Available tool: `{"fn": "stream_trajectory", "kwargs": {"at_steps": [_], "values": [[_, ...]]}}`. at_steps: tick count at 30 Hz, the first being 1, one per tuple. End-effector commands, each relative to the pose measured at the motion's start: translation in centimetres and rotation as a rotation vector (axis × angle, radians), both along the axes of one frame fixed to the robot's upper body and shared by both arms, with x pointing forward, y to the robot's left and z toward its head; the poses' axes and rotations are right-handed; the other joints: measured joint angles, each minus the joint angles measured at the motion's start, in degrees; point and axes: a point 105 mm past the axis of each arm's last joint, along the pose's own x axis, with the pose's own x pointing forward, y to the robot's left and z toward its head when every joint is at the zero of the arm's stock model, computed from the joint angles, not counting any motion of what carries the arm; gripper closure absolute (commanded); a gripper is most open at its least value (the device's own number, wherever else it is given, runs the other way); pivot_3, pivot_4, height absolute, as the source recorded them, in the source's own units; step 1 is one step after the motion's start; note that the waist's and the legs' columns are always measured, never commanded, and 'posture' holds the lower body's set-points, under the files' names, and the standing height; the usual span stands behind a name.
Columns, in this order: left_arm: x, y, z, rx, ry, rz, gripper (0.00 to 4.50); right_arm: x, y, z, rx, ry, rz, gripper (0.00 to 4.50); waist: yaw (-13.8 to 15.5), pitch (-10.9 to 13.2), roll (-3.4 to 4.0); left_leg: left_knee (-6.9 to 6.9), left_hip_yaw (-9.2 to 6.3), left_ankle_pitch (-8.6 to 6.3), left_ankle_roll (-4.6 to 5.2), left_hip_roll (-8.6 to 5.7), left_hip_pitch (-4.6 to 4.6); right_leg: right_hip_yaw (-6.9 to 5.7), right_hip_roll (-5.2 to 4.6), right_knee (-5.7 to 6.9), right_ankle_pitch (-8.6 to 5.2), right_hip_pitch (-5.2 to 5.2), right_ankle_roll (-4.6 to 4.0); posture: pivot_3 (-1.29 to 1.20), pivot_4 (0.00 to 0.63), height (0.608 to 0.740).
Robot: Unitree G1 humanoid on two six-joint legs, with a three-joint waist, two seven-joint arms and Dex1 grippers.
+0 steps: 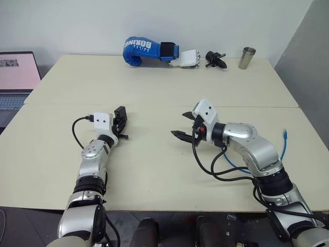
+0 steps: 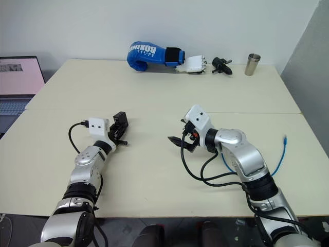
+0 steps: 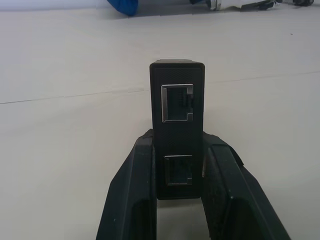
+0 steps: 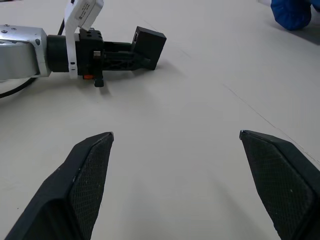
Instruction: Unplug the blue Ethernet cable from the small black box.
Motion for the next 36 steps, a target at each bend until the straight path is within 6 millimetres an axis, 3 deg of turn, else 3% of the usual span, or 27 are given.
{"fn": "stream_trajectory", "kwargs": {"at_steps": [1,7,13,20,28,34,36], "values": [[-0.7,0.6,-1.9,0.002,0.089,-0.003,2.47,-0.6,0.4,1.3,0.008,-0.05,0.03,0.21,-0.1,0.0,0.0,-0.04,0.01,0.0,0.0,0.01,0.16,0.01,0.01,-0.01,0.0,0.14,0.0,0.0,0.15,0.74],[-0.6,0.8,-1.3,0.029,0.082,-0.001,1.28,-0.7,0.5,1.3,0.01,-0.052,0.032,0.21,-0.1,0.0,0.0,-0.04,0.01,0.0,0.0,0.03,0.24,0.03,0.02,-0.03,-0.01,0.24,0.0,0.0,0.15,0.74],[-0.7,1.2,-0.2,0.066,0.045,0.005,1.28,-0.6,0.6,1.5,0.016,-0.056,0.033,0.21,-0.1,0.0,0.01,-0.04,0.01,0.0,0.0,0.04,0.23,0.02,0.02,-0.04,0.0,0.23,0.0,0.0,0.15,0.74],[-1.7,2.0,4.3,0.209,-0.119,0.018,1.28,-1.0,0.2,2.3,0.028,-0.076,0.035,0.21,0.0,0.0,0.0,-0.05,-0.01,0.0,0.0,0.07,0.13,0.03,0.02,-0.05,0.0,0.13,0.0,0.0,0.15,0.74],[-4.7,1.3,9.4,0.285,-0.195,-0.081,1.28,-2.1,-3.1,2.8,0.09,-0.014,-0.017,0.21,0.5,0.0,0.0,-0.04,-0.04,-0.01,-0.01,0.05,0.05,0.01,-0.14,-0.17,0.0,0.18,0.0,0.0,0.15,0.74],[-6.8,-1.7,10.3,0.31,-0.07,-0.364,1.28,-4.6,-6.1,2.9,0.032,-0.036,0.045,0.21,0.3,0.0,-0.01,-0.09,-0.04,-0.01,0.0,0.04,0.05,-0.02,-0.04,-0.2,-0.02,0.18,-0.01,0.0,0.15,0.74],[-7.9,-1.2,10.2,0.35,-0.011,-0.451,1.28,-5.7,-7.2,3.1,0.013,-0.036,0.083,0.21,0.2,0.0,-0.01,-0.15,0.02,-0.01,0.0,0.03,0.09,0.03,-0.03,-0.22,-0.03,0.18,-0.02,0.0,0.15,0.74]]}}
